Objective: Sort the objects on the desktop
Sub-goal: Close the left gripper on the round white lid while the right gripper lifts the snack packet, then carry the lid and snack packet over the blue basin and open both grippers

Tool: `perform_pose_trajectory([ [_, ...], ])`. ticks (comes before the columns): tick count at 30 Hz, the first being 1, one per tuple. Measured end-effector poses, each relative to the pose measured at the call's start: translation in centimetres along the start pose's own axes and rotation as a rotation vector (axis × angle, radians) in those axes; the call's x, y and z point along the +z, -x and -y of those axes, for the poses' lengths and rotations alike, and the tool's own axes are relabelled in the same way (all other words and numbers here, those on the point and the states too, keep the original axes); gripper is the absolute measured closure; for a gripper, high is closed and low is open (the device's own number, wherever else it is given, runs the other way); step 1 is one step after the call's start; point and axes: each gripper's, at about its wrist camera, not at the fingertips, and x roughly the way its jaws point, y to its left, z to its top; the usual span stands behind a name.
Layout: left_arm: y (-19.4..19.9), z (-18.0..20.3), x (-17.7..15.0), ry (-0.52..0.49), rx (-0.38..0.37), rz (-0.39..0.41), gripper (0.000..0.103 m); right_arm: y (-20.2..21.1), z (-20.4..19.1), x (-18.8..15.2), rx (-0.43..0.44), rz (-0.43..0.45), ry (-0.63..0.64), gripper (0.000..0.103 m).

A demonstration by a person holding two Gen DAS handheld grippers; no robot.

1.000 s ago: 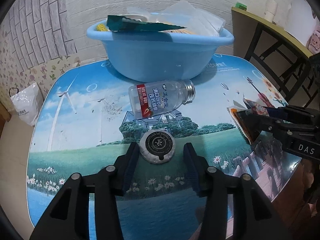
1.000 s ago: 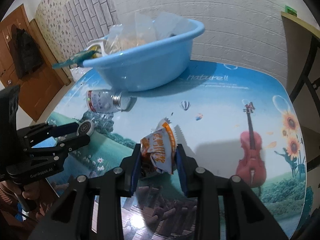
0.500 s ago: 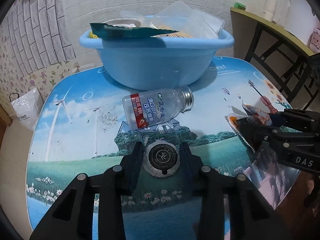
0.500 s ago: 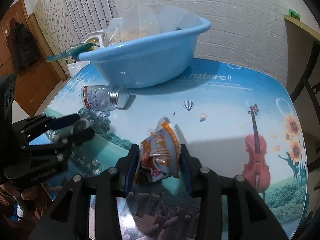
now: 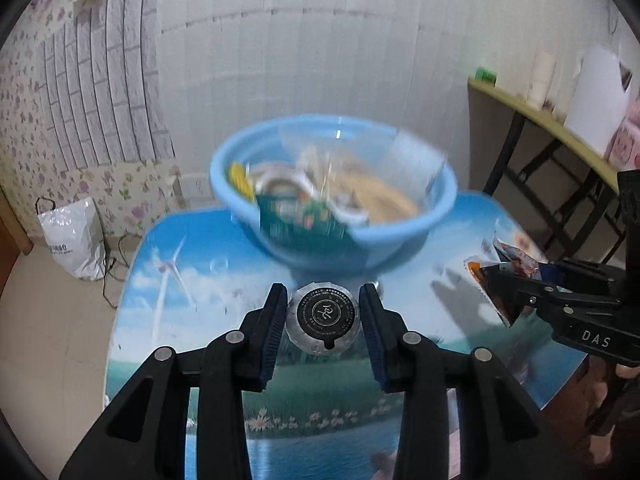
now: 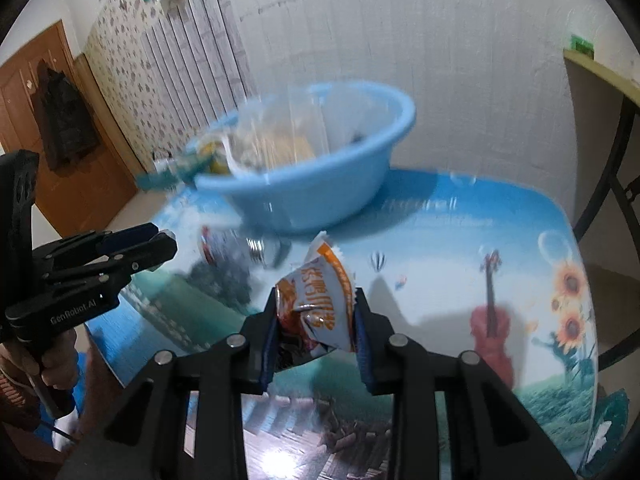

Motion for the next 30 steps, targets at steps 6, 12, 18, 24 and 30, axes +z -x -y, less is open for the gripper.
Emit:
perform_pose_trajectory([
  [6,0.9,0.6,2.9,-0.024,-0.021,0.057,0.067,2.0,-0.3,3.0,0.028,0.089,0.017,0.072],
  [12,-0.9,0.5,6.2,-0.037,-0.024,0.083,0.067,1.3,-1.1,5.9,0.042,0.108,0.059,0.072],
  [18,-3.9,0.8,6.6,-0.053,-0.029,0.031,0.067,-1.1,-1.2,7.1,0.050,0.081,0.073,0.072],
  [24,-6.3,0.1,6.1,-0.042,-0.033,-0.006,0.067,-2.8,-0.9,7.7,0.048,0.059,0.084,0.072],
  [30,-7.0,-0.5,6.6,-0.043,-0.057,0.004,0.066,-4.0,-0.7,9.1,0.042,0.056,0.097,0.072],
])
